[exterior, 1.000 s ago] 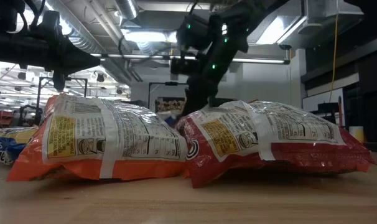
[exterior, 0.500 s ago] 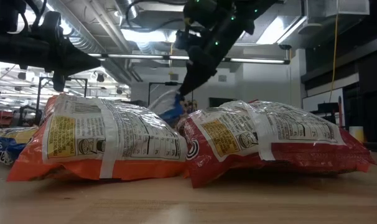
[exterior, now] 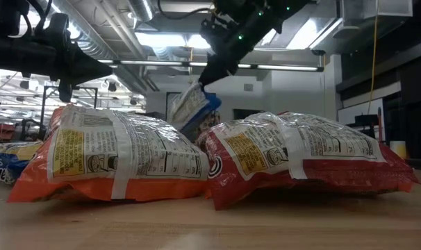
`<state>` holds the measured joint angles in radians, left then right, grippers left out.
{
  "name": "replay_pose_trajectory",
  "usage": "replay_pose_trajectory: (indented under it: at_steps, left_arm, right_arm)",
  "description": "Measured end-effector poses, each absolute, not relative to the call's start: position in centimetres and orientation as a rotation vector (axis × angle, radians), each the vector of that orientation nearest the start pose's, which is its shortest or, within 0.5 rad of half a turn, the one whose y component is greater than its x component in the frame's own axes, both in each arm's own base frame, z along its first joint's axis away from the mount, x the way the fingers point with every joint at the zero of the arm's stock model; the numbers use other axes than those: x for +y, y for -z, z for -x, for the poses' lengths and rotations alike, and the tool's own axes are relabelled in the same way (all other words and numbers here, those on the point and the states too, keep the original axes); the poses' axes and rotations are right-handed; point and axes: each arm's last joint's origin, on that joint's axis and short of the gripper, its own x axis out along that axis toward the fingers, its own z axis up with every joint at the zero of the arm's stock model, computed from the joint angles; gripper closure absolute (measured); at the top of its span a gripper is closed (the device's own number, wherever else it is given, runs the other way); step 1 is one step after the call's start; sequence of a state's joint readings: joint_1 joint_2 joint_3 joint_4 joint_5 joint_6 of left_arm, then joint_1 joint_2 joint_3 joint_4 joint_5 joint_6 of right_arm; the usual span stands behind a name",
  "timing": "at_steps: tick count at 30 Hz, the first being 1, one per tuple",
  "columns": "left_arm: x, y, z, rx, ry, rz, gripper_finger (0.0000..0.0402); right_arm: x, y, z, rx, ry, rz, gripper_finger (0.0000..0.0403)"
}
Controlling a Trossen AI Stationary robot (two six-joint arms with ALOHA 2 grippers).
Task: Sort Maruchan noodles
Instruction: Put the top blue noodle pack into the blue bin
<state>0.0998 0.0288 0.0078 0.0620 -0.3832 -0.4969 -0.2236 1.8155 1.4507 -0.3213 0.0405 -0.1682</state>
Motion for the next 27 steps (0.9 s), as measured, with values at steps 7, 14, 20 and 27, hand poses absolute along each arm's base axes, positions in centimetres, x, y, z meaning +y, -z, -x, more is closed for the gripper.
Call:
replay_pose_trajectory:
  at_steps: [7, 14, 20, 27]
  left_arm:
    - [2.0, -17.0, -9.5, -0.160, -0.463, 0.493, 0.0390]
    - [2.0, -17.0, -9.5, -0.160, -0.462, 0.493, 0.0390]
    - [2.0, -17.0, -9.5, -0.160, -0.462, 0.492, 0.0390]
    - [2.0, -17.0, -9.5, -0.160, -0.461, 0.492, 0.0390]
  right_arm:
    - [-11.6, -30.7, -39.9, 0.614, 0.191, 0.122, 0.0403]
    - [-15.3, -32.9, -38.8, 0.562, 0.216, 0.099, 0.0403]
    - [-18.7, -30.4, -38.5, 0.568, 0.206, -0.003, 0.0403]
    - [-21.5, -26.9, -39.2, 0.573, 0.193, -0.067, 0.0403]
